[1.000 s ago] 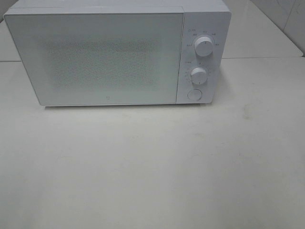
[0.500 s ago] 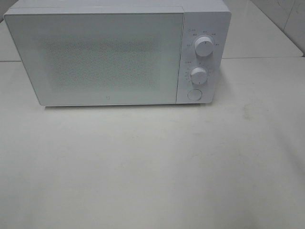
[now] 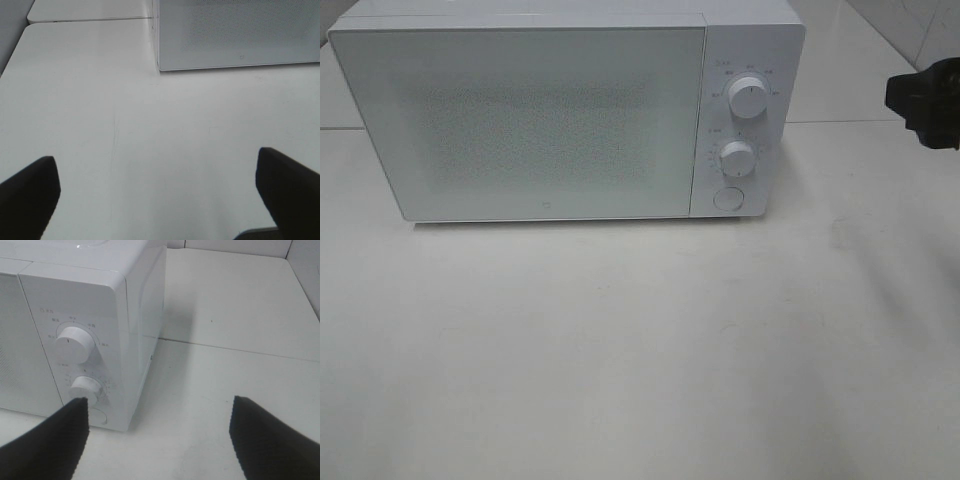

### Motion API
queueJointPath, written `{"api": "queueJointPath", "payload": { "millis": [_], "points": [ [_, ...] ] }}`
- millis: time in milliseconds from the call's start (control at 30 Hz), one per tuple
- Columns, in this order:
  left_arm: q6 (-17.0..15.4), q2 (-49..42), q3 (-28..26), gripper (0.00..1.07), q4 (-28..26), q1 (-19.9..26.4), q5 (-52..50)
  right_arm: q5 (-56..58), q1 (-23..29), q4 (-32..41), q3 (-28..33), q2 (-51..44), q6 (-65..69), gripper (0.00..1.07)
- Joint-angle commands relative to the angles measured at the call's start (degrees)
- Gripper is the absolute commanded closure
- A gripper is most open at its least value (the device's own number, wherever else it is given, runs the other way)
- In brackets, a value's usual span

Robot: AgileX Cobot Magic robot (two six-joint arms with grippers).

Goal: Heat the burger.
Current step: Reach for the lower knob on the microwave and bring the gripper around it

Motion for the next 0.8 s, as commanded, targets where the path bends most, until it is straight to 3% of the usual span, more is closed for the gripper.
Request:
{"api": "queueJointPath", "payload": {
  "millis": [33, 200, 433, 500, 800],
  "points": [
    [-0.11, -0.34, 0.17, 0.07, -0.40, -0.11, -0.92, -6.02, -0.23, -0.17, -0.34, 3.38, 0.34, 0.32],
    [-0.11, -0.34, 0.17, 0.07, -0.40, -0.11, -0.92, -14.44, -0.23, 0.00, -0.34, 8.77, -1.20, 0.32],
    [-0.06, -0.34, 0.17, 0.07, -0.40, -0.11, -0.92, -28.76, 0.23, 5.84, 2.58, 13.75, -6.99, 0.32],
    [-0.06, -0.34, 0.17, 0.07, -0.40, -0.11, -0.92, -37.01, 3.78, 13.64, 4.81, 17.02, -12.78, 0.32],
    [-0.06, -0.34, 0.17, 0.07, -0.40, -0.11, -0.92, -45.49, 13.01, 24.92, 5.67, 25.15, -21.77, 0.32]
  ]
}}
